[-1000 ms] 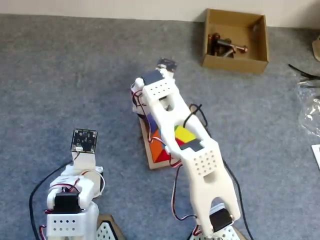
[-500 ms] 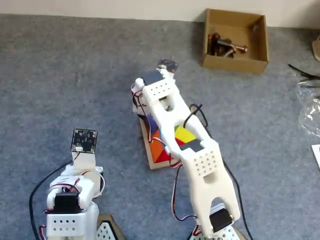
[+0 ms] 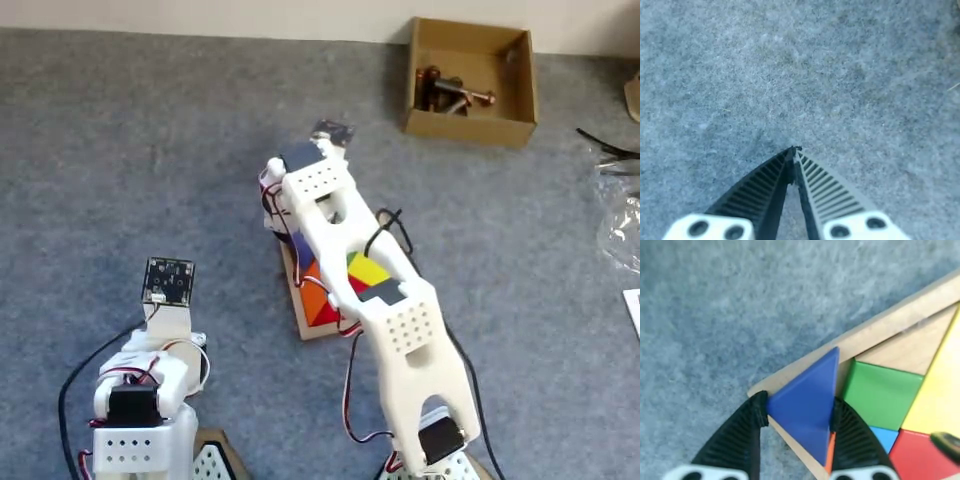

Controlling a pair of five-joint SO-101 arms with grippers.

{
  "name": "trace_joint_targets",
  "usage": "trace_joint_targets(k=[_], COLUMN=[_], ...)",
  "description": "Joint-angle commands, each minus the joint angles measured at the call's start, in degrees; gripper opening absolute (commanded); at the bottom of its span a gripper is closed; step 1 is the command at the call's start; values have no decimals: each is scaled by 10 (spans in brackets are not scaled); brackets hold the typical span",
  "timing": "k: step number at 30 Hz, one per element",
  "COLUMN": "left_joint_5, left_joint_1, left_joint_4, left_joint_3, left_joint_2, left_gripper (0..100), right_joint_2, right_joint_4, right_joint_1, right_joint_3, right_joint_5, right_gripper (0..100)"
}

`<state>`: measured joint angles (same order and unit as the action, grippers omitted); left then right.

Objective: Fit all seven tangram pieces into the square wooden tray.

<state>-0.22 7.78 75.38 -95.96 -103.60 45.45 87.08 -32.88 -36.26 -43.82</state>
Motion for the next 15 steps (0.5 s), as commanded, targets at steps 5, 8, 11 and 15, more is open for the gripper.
trace_joint_targets(k=[5,8,11,15], left_joint_5=[3,3,3,3], left_joint_1=[7,7,7,7], left_joint_4=[3,3,3,3], left_joint_3=[-13,-13,-13,-13], left_joint_2=[-7,-7,-7,-7], left_gripper=[7,7,7,7], right_joint_2=[-11,-7,-7,-6], right_joint_4=[67,108,119,109], right_joint_1=[-10,-13,-15,-18], right_joint_3=[-73,-115,-131,-131], right_joint_5=[-4,-21,-32,-32], right_gripper=[13,13,13,13])
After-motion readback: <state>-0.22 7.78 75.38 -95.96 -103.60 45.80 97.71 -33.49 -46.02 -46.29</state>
